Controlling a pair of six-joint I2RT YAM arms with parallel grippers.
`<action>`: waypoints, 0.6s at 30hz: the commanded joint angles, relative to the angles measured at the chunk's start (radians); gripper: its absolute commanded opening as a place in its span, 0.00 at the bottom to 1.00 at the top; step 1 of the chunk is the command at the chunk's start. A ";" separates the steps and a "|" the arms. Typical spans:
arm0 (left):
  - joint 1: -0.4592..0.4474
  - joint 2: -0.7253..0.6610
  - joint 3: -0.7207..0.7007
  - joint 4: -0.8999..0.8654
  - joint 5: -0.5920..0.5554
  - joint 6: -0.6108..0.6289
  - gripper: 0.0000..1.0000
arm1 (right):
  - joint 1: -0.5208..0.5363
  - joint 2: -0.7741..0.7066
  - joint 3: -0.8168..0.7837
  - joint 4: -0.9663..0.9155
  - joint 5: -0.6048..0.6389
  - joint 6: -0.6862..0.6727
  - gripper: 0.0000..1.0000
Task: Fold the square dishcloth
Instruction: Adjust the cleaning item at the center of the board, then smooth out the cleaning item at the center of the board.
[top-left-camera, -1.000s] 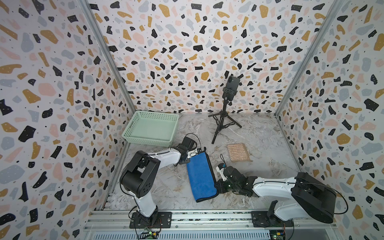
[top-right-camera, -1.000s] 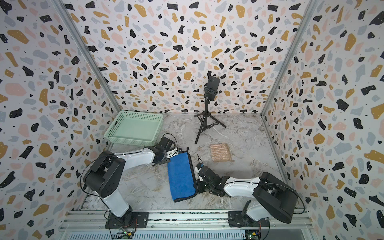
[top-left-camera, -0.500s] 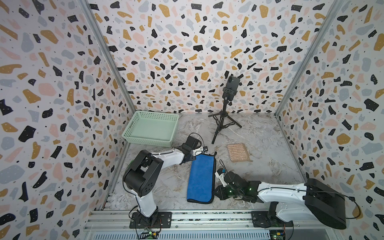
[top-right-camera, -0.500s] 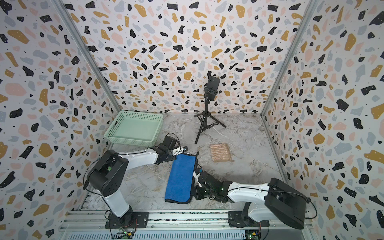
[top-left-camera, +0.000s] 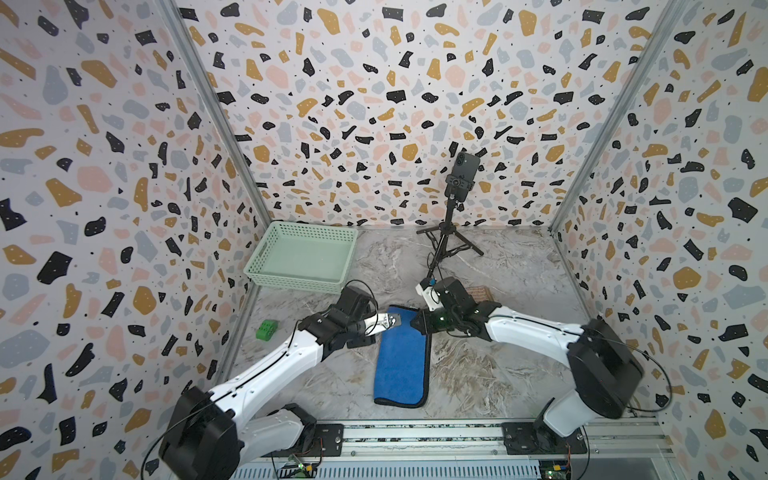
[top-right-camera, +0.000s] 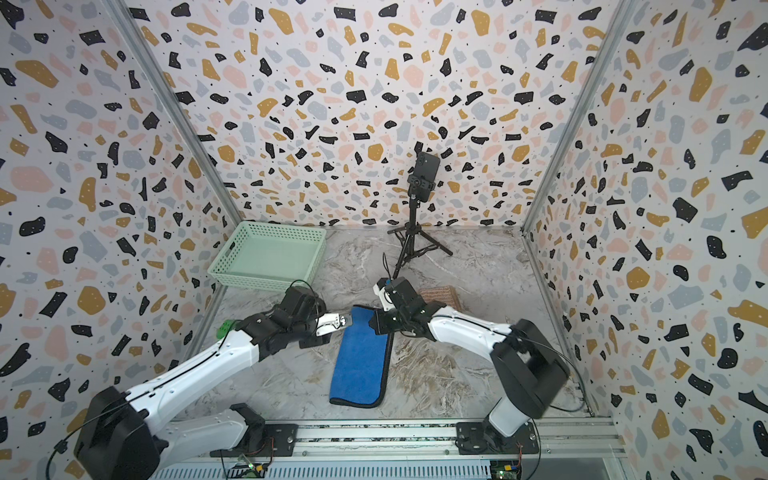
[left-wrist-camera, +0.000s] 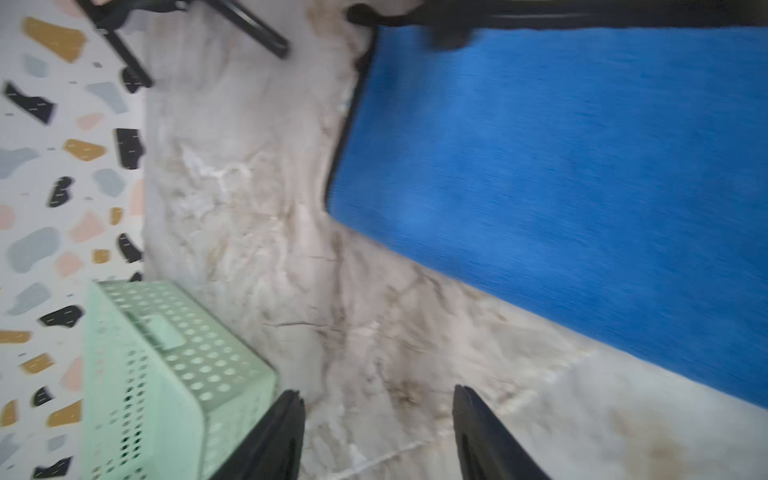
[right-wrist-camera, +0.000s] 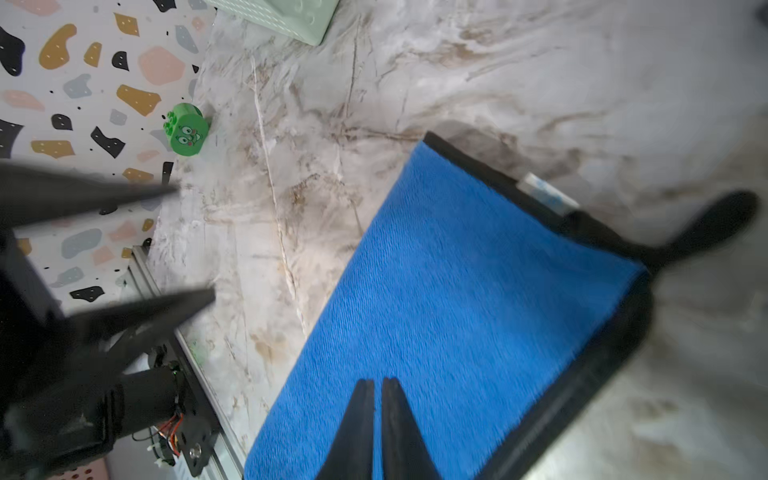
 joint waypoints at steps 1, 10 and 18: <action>-0.043 -0.078 -0.071 -0.166 0.131 -0.006 0.58 | -0.035 0.146 0.104 0.039 -0.114 -0.037 0.09; -0.166 -0.143 -0.183 -0.113 0.176 -0.025 0.34 | -0.077 0.418 0.274 0.113 -0.112 -0.011 0.02; -0.188 -0.027 -0.159 0.059 0.129 -0.055 0.00 | -0.076 0.325 0.238 0.096 -0.101 -0.014 0.00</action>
